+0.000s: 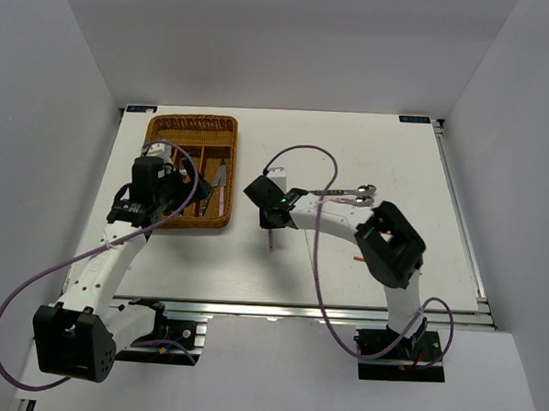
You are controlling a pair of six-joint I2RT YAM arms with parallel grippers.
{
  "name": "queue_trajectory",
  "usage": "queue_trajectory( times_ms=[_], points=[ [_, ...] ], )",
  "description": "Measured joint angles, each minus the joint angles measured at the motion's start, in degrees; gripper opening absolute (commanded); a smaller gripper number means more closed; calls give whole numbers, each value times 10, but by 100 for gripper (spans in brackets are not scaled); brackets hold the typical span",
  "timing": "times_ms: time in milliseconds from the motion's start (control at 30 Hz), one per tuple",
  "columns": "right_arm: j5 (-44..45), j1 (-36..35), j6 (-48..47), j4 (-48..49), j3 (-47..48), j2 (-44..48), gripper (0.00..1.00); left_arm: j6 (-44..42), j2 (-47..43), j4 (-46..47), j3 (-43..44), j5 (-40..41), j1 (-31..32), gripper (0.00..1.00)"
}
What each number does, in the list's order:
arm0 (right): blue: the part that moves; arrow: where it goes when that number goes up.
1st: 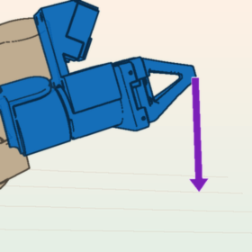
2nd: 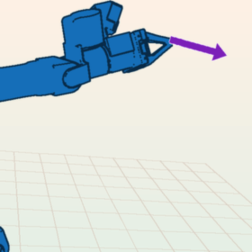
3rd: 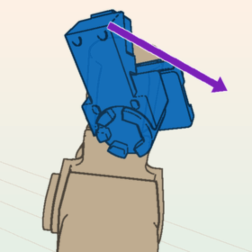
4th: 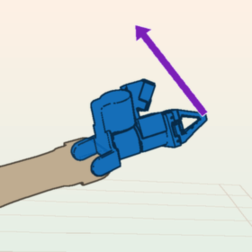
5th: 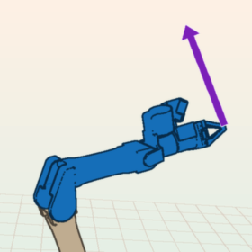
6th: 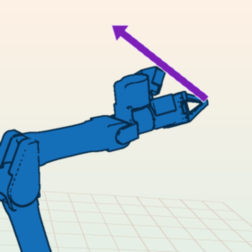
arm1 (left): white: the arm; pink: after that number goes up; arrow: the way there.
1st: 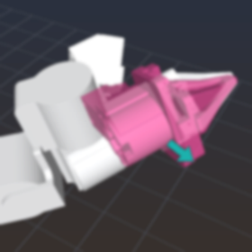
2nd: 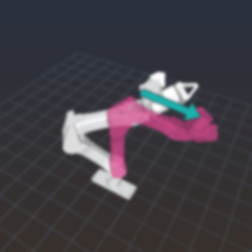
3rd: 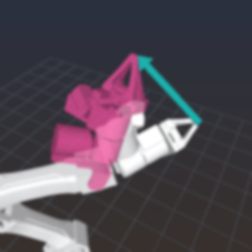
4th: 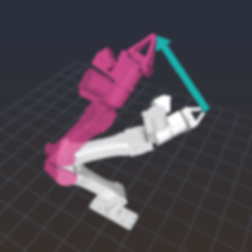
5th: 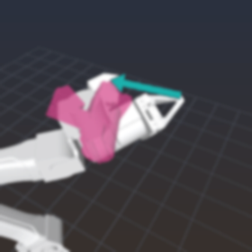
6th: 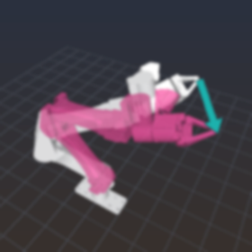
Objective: Sort the eating utensils into containers
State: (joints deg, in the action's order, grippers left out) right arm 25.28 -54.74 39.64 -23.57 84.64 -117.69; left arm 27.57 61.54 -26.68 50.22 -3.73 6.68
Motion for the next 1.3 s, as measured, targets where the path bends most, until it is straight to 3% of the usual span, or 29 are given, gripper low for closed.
queue_trajectory(
  times_ms=[200,367,533,700,800,833,900,933,1100,1300],
  points=[
    [-49,-9,-42,32,-97,183,0,95,2,121,-59,-127,80,98],
    [-106,-18,-50,97,-146,288,0,137,34,210,-58,-163,158,97],
    [-123,-34,-50,114,-176,329,0,158,66,232,-57,-164,172,85],
    [-127,-46,-55,118,-177,334,0,176,87,249,-57,-162,178,53],
    [-129,-51,-56,118,-176,333,0,186,103,263,-54,-165,185,15],
    [-129,-52,-55,116,-176,330,6,198,108,271,-51,-172,186,0],
    [-123,-53,-54,120,-176,319,38,198,116,279,-37,-181,194,0],
    [-122,-52,-54,122,-175,317,89,193,119,272,-32,-174,195,0],
    [-109,-45,-61,121,-182,338,89,123,147,144,52,-118,163,0],
    [-95,16,-69,115,-232,445,89,12,245,-10,237,-40,18,0]
  ],
)
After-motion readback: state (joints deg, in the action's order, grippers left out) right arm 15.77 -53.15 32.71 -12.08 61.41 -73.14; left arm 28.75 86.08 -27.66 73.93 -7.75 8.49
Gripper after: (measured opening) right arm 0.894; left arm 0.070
